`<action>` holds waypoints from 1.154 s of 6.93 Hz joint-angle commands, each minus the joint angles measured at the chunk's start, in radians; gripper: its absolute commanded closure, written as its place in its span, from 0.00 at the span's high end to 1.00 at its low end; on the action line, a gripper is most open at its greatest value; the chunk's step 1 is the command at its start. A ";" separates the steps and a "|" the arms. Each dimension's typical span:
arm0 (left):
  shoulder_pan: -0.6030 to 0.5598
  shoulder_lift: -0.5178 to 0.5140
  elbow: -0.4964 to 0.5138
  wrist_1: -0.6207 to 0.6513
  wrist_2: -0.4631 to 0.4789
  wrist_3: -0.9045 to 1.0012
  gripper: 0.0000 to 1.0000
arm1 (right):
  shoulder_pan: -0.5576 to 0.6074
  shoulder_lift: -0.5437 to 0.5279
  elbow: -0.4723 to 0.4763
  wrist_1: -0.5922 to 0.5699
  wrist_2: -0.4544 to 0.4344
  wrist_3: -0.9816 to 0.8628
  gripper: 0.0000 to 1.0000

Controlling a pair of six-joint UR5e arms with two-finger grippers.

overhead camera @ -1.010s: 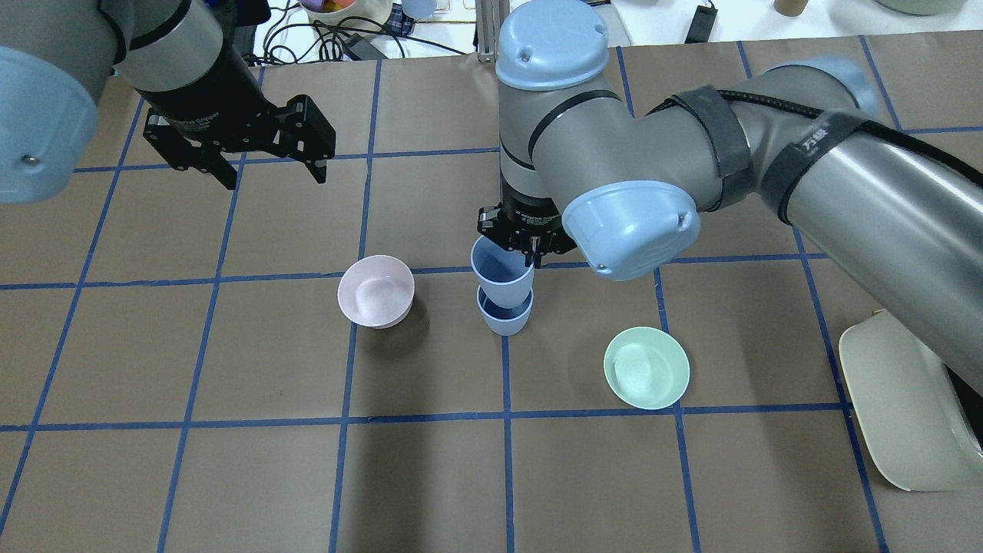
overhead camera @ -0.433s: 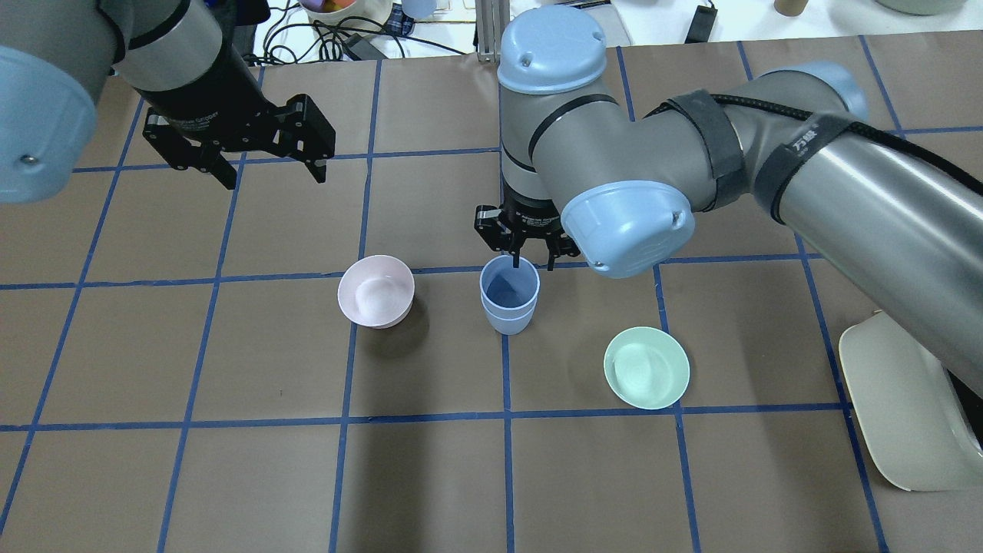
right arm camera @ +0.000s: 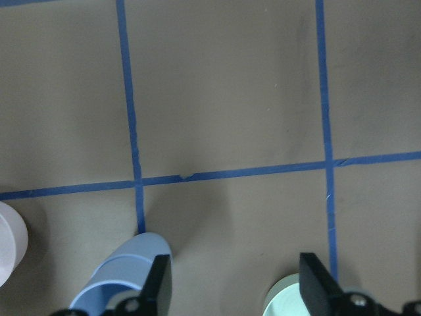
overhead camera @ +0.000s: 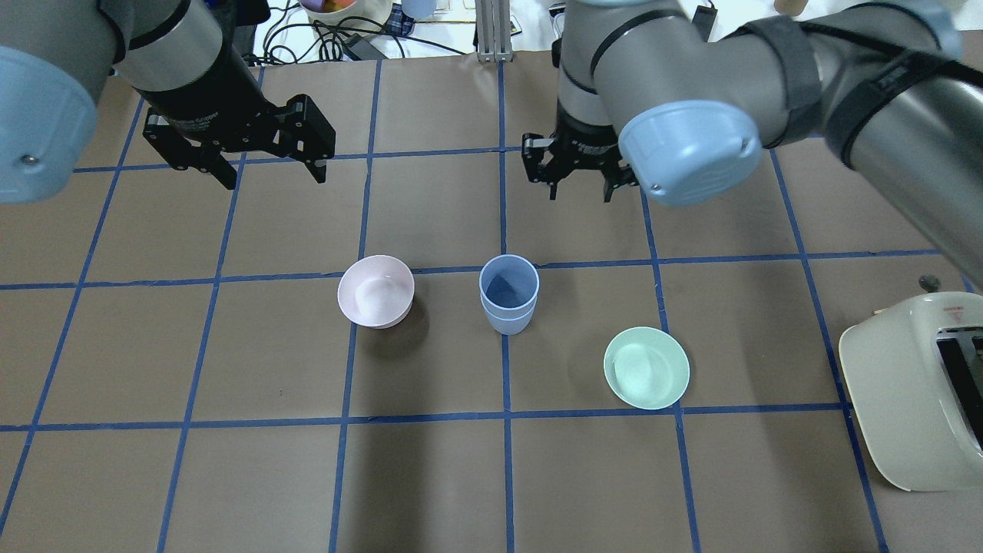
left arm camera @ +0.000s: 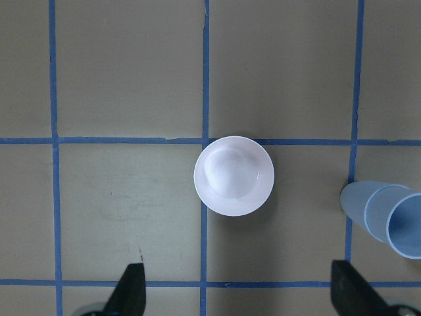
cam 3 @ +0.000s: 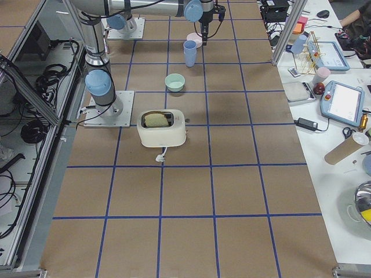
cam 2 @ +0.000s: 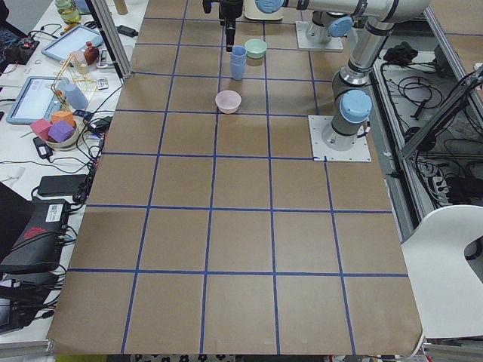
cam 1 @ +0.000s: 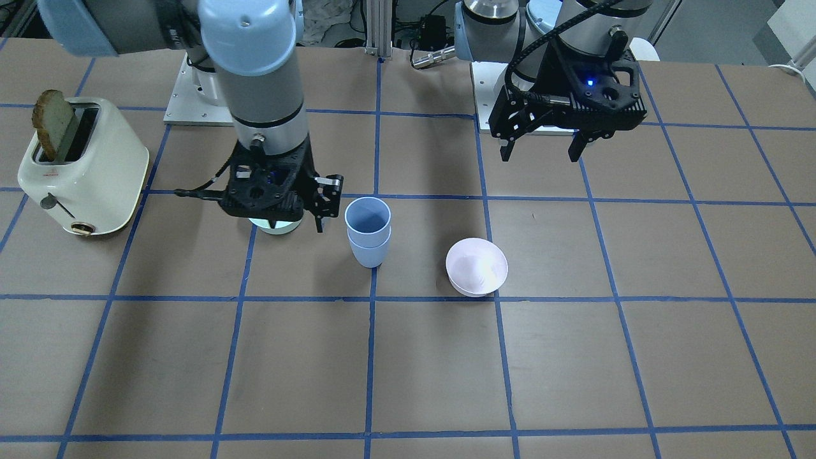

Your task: Stack blue cups with both arms

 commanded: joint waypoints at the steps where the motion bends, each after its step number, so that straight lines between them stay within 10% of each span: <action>1: 0.000 0.000 0.000 0.000 0.000 0.000 1.00 | -0.161 -0.068 -0.037 0.060 0.000 -0.256 0.83; 3: 0.000 0.000 0.000 -0.002 0.000 0.002 1.00 | -0.215 -0.110 -0.030 0.115 0.010 -0.381 1.00; 8: 0.000 0.000 0.000 -0.002 0.000 0.000 1.00 | -0.264 -0.124 -0.028 0.121 0.121 -0.462 1.00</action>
